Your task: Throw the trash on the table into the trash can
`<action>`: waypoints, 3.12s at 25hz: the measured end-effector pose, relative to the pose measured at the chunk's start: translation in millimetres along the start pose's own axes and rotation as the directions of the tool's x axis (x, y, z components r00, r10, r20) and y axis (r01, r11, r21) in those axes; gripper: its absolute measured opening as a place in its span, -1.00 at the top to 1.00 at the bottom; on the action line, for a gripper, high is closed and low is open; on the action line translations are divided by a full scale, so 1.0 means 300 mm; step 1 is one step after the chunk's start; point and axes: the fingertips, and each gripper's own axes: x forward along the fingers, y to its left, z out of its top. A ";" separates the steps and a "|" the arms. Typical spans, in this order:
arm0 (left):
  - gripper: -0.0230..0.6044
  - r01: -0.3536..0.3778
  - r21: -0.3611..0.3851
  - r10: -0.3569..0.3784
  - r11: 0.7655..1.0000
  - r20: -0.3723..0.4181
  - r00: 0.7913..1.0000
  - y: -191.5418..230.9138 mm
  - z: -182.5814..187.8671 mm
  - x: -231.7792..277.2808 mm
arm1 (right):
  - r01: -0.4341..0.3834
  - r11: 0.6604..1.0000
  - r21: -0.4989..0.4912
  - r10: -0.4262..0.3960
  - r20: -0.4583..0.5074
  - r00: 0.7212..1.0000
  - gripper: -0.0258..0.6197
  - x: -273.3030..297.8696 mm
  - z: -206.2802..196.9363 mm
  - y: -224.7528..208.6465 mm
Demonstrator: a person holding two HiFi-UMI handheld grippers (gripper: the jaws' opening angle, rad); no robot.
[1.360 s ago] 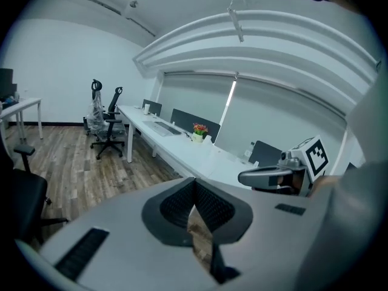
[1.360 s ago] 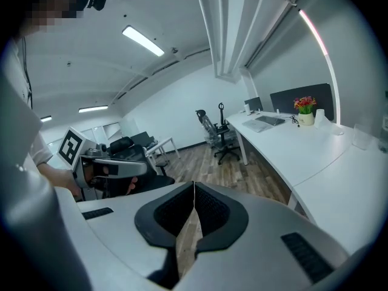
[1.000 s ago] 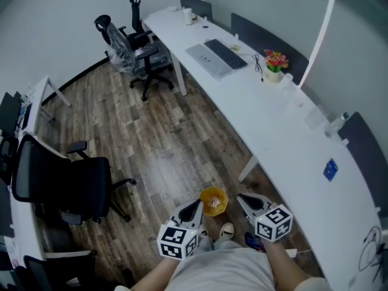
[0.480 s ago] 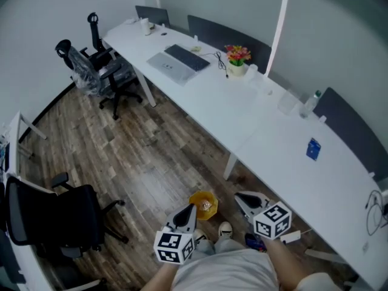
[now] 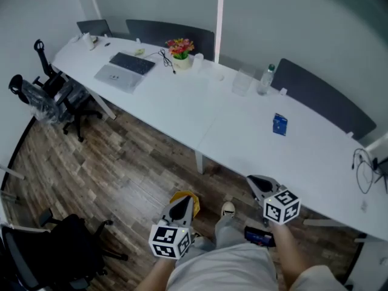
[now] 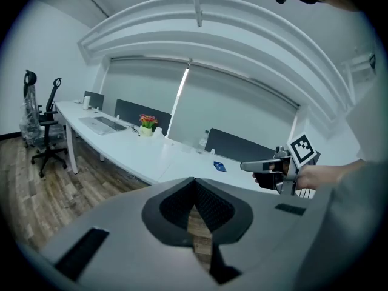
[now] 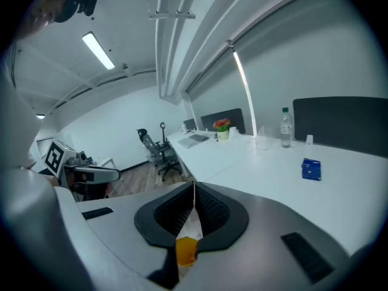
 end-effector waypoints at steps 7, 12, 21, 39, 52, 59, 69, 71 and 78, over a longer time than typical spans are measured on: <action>0.93 0.051 0.034 -0.050 0.998 -0.026 0.998 -0.107 0.068 0.240 | 0.137 0.989 0.062 -0.139 0.036 0.990 0.81 -0.075 0.051 -0.379; 0.93 0.072 0.044 -0.070 0.996 -0.051 0.996 -0.199 0.101 0.420 | 0.237 0.968 0.086 -0.238 0.003 0.971 0.81 -0.083 0.045 -0.668; 0.92 0.041 0.066 -0.033 0.997 -0.120 0.992 -0.266 0.107 0.674 | 0.328 0.929 0.173 -0.324 -0.048 0.945 0.80 -0.012 -0.011 -1.101; 0.93 -0.044 0.052 0.052 0.998 -0.172 0.984 -0.261 0.099 0.850 | 0.427 0.869 0.251 -0.340 -0.324 0.883 0.34 0.198 -0.227 -1.454; 0.93 -0.072 0.044 0.079 0.996 -0.172 0.982 -0.241 0.091 0.820 | 0.464 0.883 0.074 -0.406 -0.379 0.832 0.80 0.202 -0.222 -1.444; 0.93 -0.089 0.031 0.093 0.996 -0.157 0.983 -0.235 0.083 0.788 | 0.416 0.898 0.144 -0.356 -0.321 0.878 0.81 0.171 -0.187 -1.391; 0.93 -0.153 0.017 0.154 0.988 -0.090 0.984 -0.177 0.116 0.666 | 0.296 0.937 0.185 -0.251 -0.235 0.939 0.81 0.155 -0.074 -1.217; 0.93 -0.176 0.006 0.176 0.984 -0.075 0.981 -0.145 0.114 0.621 | 0.251 0.952 0.174 -0.211 -0.223 0.952 0.82 0.178 -0.045 -1.134; 0.93 -0.249 -0.044 0.248 0.968 -0.024 0.969 -0.037 0.106 0.448 | 0.081 0.991 0.106 -0.057 -0.214 0.975 0.82 0.298 0.014 -0.802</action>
